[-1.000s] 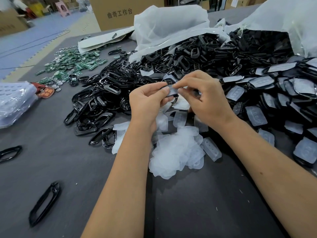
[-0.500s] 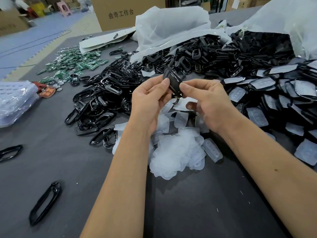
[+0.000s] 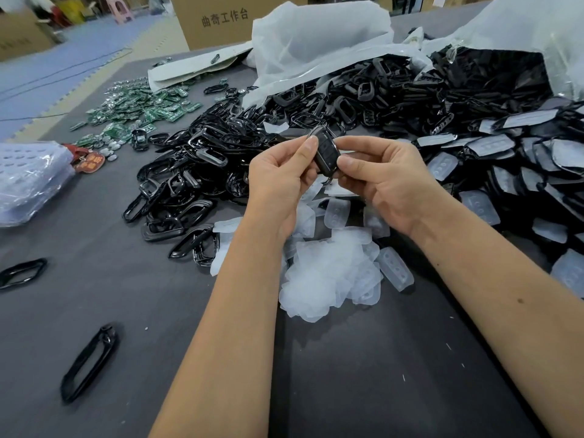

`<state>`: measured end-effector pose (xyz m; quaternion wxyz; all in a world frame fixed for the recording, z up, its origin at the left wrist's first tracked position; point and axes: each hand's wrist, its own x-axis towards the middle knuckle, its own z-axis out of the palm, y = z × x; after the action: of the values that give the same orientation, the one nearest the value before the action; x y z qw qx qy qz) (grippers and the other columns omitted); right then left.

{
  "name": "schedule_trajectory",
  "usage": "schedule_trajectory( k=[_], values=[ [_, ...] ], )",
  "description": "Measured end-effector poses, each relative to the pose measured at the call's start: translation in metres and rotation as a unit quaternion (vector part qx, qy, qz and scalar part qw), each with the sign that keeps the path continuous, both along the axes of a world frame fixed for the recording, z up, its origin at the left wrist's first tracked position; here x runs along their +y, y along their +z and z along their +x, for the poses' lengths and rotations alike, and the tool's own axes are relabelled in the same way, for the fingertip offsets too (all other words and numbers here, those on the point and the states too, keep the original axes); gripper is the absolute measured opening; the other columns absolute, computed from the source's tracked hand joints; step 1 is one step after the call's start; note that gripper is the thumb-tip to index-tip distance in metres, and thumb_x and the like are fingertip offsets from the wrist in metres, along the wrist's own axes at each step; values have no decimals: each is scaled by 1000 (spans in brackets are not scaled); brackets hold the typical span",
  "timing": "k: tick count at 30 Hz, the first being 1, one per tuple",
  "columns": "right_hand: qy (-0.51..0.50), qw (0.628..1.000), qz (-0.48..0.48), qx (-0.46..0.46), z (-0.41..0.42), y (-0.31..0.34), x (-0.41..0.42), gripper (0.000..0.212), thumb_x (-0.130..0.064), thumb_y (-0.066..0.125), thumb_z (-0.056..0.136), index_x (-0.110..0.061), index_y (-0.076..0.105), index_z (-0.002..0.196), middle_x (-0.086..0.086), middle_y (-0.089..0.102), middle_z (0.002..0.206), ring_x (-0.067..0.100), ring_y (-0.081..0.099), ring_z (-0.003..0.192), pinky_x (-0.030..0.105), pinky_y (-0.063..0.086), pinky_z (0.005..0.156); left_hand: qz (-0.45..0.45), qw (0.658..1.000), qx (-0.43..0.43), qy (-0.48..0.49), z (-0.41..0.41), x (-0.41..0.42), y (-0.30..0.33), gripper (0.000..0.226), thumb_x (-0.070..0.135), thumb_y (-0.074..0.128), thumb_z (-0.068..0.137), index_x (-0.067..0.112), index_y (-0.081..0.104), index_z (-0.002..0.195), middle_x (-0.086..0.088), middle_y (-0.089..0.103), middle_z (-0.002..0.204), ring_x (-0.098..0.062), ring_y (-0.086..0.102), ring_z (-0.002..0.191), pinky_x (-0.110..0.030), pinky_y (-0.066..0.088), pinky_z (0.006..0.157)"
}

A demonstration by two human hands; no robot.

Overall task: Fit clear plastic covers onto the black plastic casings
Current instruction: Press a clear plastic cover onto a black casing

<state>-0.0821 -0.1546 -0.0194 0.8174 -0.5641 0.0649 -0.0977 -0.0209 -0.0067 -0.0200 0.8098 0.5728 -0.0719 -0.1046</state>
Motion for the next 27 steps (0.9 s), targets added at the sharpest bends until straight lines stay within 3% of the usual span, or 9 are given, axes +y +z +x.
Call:
schedule_trajectory(
  k=[6, 12, 19, 27],
  values=[
    [15, 1000, -1, -20, 0, 1, -4, 29, 11, 68, 88, -1, 69, 114, 12, 73, 86, 19, 74, 77, 26, 59, 74, 14, 1000, -16, -18, 0, 2, 1, 10, 12, 69, 98, 4, 74, 94, -11, 69, 81, -10, 54, 59, -18, 51, 57],
    [97, 991, 92, -13, -1, 0, -11, 43, 2, 69, 80, -4, 66, 123, 14, 75, 107, 22, 74, 96, 30, 60, 83, 50, 997, -38, -42, -3, 2, 1, 10, 9, 65, 99, 3, 72, 94, -11, 68, 80, -11, 52, 62, -19, 48, 58],
    [77, 993, 79, -29, -1, -3, -12, 39, 3, 70, 75, -5, 69, 113, 11, 80, 98, 20, 77, 90, 27, 60, 78, 68, 993, -61, -71, -4, 3, 1, 11, 11, 64, 101, 5, 71, 95, -5, 73, 79, -9, 66, 67, -21, 53, 64],
    [73, 993, 86, -27, -1, -4, -11, 42, 3, 72, 74, -4, 70, 115, 12, 80, 96, 20, 77, 85, 24, 59, 73, 36, 996, -24, -83, -4, 3, 5, 20, 8, 62, 101, 9, 69, 82, -7, 65, 73, -10, 52, 60, -17, 41, 53]
  ],
)
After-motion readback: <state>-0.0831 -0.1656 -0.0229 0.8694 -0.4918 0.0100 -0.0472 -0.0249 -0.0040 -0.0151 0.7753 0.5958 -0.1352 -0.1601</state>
